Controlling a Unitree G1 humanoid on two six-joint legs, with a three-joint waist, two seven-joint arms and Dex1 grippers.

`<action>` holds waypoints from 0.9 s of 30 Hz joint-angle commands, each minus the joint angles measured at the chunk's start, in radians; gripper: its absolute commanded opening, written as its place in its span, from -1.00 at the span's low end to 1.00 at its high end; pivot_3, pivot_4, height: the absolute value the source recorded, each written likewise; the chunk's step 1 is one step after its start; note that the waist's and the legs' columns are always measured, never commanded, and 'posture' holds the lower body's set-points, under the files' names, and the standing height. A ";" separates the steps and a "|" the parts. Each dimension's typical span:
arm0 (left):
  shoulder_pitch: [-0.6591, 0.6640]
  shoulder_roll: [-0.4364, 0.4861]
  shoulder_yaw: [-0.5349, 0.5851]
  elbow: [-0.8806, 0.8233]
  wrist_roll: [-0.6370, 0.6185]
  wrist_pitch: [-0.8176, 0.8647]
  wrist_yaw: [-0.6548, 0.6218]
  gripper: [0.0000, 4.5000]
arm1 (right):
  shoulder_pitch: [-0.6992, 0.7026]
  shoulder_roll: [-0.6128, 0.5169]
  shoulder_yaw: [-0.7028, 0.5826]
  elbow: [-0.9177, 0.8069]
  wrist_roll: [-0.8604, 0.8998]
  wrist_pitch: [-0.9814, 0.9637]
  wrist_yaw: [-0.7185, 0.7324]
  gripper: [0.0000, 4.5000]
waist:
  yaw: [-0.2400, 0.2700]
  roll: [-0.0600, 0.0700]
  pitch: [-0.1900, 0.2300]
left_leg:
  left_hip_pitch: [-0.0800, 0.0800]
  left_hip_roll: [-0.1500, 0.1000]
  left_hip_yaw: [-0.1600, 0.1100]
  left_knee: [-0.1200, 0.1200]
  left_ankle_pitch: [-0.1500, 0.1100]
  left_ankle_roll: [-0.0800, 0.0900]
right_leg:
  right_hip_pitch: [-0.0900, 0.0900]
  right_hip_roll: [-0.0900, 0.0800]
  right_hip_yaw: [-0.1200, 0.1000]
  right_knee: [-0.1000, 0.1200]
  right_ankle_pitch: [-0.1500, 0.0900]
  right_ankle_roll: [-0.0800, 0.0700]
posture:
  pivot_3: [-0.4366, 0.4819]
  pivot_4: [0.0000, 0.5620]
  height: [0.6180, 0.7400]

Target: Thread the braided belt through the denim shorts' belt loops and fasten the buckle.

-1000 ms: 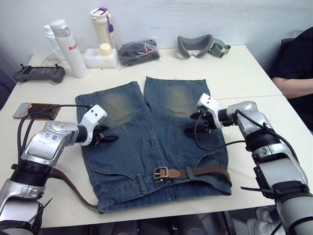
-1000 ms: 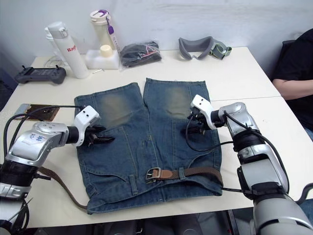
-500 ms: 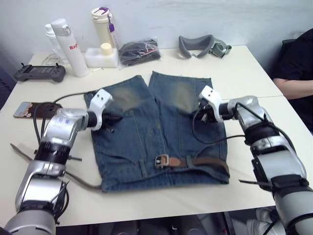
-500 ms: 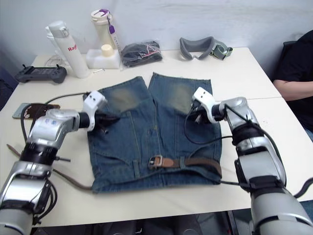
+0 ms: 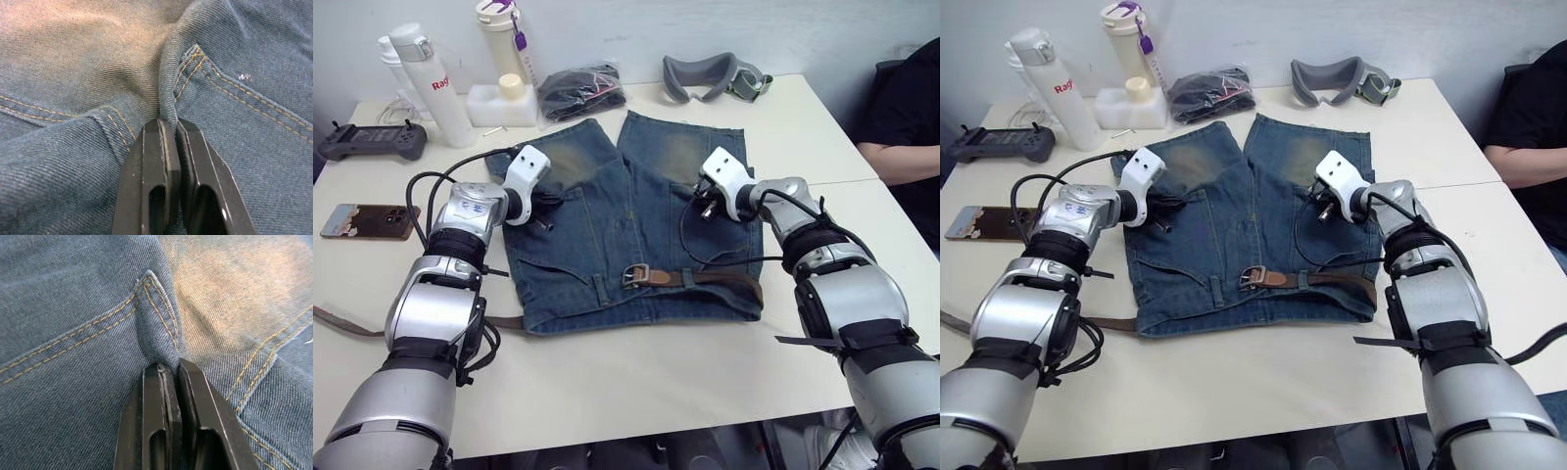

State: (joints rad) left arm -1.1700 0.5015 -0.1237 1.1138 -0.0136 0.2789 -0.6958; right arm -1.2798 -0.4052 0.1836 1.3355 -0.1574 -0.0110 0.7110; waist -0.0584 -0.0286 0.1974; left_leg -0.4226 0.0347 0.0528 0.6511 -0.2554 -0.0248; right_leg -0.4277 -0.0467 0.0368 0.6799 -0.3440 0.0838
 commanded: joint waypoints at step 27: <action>0.791 0.340 0.761 -1.467 -0.654 1.176 -0.104 0.96 | 0.380 -0.256 -0.102 -1.197 0.444 0.625 0.684 1.00 | 0.034 0.013 0.011 | 0.015 -0.019 -0.055 -0.023 0.019 0.002 | 0.036 -0.018 -0.039 -0.014 -0.002 -0.005 | -0.05 -0.47 1.00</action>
State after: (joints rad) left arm -0.3822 0.8523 0.5634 -0.3099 -0.6456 1.3846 -0.8501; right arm -0.8995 -0.6407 0.0821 0.1926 0.2406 0.5907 1.3614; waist -0.0243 -0.0153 0.2081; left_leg -0.4082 0.0155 -0.0019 0.6283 -0.2367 -0.0224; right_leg -0.3912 -0.0646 -0.0015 0.6653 -0.3464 0.0787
